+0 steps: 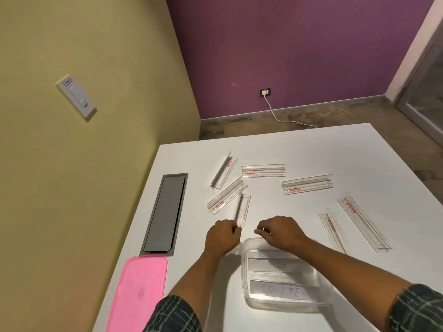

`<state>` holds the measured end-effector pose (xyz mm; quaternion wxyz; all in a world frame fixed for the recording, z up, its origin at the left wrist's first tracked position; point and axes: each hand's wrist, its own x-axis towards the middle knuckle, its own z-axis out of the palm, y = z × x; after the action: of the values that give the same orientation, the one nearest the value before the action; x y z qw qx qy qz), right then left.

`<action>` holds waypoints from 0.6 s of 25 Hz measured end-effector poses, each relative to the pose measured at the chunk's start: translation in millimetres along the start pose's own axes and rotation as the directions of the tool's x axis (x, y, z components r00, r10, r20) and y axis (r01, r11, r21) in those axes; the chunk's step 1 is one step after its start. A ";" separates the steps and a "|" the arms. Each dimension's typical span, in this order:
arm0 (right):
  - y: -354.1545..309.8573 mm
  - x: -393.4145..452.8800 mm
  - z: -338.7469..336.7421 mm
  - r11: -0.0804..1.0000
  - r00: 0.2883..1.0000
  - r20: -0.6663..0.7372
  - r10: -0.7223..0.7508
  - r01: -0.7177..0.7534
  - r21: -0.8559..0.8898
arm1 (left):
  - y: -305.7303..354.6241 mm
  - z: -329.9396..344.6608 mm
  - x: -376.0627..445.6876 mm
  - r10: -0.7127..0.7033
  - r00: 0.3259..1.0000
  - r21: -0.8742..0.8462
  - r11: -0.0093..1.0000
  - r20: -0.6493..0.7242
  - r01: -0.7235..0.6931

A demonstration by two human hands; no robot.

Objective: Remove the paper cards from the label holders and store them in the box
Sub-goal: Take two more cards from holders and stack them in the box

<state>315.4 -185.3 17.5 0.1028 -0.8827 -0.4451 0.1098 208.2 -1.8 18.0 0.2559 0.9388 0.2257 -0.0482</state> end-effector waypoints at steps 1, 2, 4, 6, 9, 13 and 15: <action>-6.4 13.3 -3.6 0.992 0.996 -0.004 0.093 -0.092 0.088 | -8.6 -0.6 3.8 -0.032 1.000 -0.012 0.999 0.000 0.032; -10.6 26.3 -5.2 0.974 0.986 0.000 0.166 -0.164 0.154 | -17.1 0.7 7.1 -0.054 0.999 -0.018 0.998 0.004 0.054; -12.9 50.9 -1.4 0.936 0.962 0.045 0.268 -0.271 0.226 | -30.7 5.5 12.6 -0.075 0.997 0.012 0.997 0.027 0.075; -9.3 74.5 6.0 0.891 0.927 0.125 0.353 -0.374 0.258 | -41.2 11.1 19.5 -0.063 0.997 0.040 0.997 0.046 0.061; 1.0 106.8 17.7 0.859 0.886 0.222 0.407 -0.454 0.237 | -48.6 16.5 28.5 -0.055 0.993 0.080 0.996 0.105 0.047; 12.9 140.9 38.6 0.776 0.844 0.328 0.425 -0.526 0.348 | -53.4 27.9 36.6 0.030 0.988 0.225 0.972 0.151 -0.064; 12.8 155.3 53.9 0.687 0.818 0.350 0.456 -0.574 0.445 | -55.4 33.5 41.9 0.066 0.983 0.254 0.961 0.174 -0.109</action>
<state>399.8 -62.6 -53.4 0.2599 -0.8909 -0.1376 0.3462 221.6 40.6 -45.0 0.1489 0.9663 0.1538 -0.1431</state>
